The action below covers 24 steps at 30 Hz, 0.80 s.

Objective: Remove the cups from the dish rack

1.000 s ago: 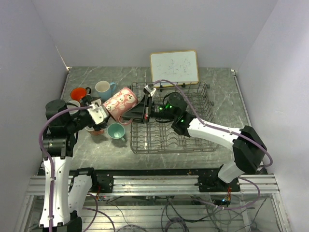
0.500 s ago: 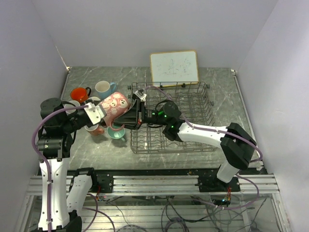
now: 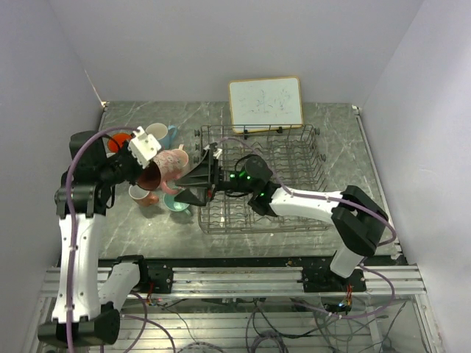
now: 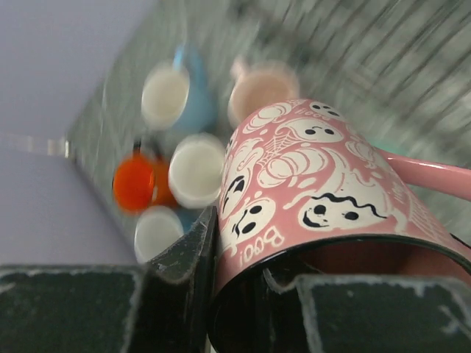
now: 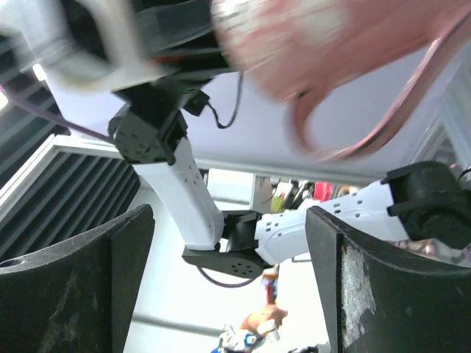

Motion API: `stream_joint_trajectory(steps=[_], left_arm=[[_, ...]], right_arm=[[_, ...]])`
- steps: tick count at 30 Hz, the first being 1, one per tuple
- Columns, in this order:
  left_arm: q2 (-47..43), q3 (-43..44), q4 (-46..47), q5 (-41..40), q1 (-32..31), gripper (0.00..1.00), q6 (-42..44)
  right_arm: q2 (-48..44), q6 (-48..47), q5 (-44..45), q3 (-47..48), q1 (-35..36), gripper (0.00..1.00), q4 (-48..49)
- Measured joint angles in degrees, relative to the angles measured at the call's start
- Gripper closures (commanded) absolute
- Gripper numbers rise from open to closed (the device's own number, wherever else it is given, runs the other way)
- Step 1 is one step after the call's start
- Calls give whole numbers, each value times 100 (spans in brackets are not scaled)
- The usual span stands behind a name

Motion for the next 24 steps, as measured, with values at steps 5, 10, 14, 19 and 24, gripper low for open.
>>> stream_joint_trajectory(steps=[5, 10, 14, 19, 24], left_arm=[[817, 142, -745, -2238, 149, 93, 236], [1276, 627, -1458, -2949, 1108, 93, 634], [1545, 1150, -1722, -2986, 2398, 93, 1088], [2065, 1099, -1829, -2896, 3281, 93, 1432], [2496, 293, -1582, -2752, 3375, 93, 1482]], right_arm=[[-1014, -527, 55, -363, -728, 16, -964], [-1980, -1281, 107, -468, -1266, 15, -2081], [-2345, -1919, 116, -365, -1427, 15, -3158], [-2402, -2503, 170, -243, -1596, 14, -4286], [-2415, -2942, 323, 24, -1692, 13, -5051]])
